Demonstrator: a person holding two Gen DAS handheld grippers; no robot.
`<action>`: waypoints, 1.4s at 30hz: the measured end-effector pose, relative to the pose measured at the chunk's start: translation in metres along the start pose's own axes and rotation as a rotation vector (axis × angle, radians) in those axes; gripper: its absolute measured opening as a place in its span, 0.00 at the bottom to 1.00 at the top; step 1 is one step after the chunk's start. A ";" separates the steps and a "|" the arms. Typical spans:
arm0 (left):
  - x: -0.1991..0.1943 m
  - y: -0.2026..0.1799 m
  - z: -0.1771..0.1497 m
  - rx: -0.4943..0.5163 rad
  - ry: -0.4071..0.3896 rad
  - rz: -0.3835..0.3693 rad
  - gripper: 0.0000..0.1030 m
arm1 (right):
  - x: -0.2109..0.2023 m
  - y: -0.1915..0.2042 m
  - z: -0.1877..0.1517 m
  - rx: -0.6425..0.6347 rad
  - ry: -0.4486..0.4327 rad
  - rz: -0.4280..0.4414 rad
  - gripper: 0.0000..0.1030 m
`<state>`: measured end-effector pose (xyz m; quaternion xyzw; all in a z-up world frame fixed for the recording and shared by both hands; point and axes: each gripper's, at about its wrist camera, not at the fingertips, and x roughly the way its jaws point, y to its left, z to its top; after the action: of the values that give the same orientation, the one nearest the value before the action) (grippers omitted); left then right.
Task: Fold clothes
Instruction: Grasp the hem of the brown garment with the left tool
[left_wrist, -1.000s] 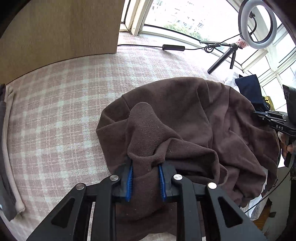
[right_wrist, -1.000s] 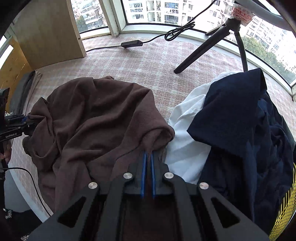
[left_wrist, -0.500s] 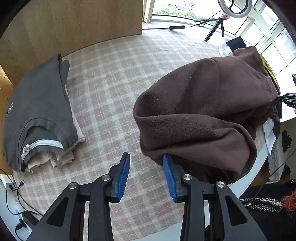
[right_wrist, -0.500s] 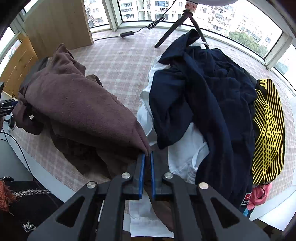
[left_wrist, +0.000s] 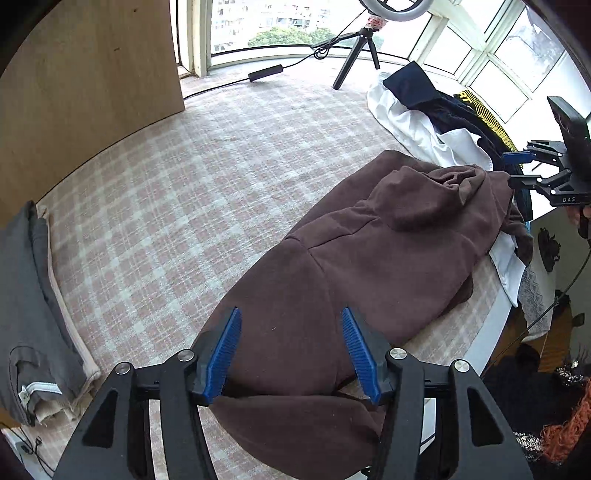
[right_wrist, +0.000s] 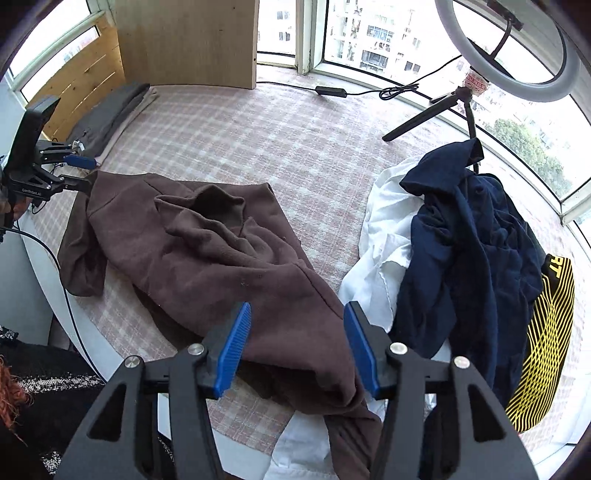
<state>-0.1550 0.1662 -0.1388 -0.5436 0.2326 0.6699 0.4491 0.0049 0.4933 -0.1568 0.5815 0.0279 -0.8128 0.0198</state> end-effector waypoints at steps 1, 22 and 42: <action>0.010 -0.008 0.010 0.040 0.017 0.000 0.53 | 0.004 0.000 0.000 -0.003 0.012 -0.002 0.50; -0.022 0.051 0.002 -0.087 -0.060 -0.099 0.07 | 0.057 -0.021 0.019 -0.014 0.046 0.108 0.50; 0.019 0.059 -0.036 -0.131 0.057 -0.052 0.11 | 0.047 0.066 0.095 -0.297 -0.009 0.338 0.41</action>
<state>-0.1869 0.1148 -0.1785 -0.5966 0.1867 0.6560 0.4229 -0.0960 0.4208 -0.1726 0.5650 0.0491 -0.7875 0.2413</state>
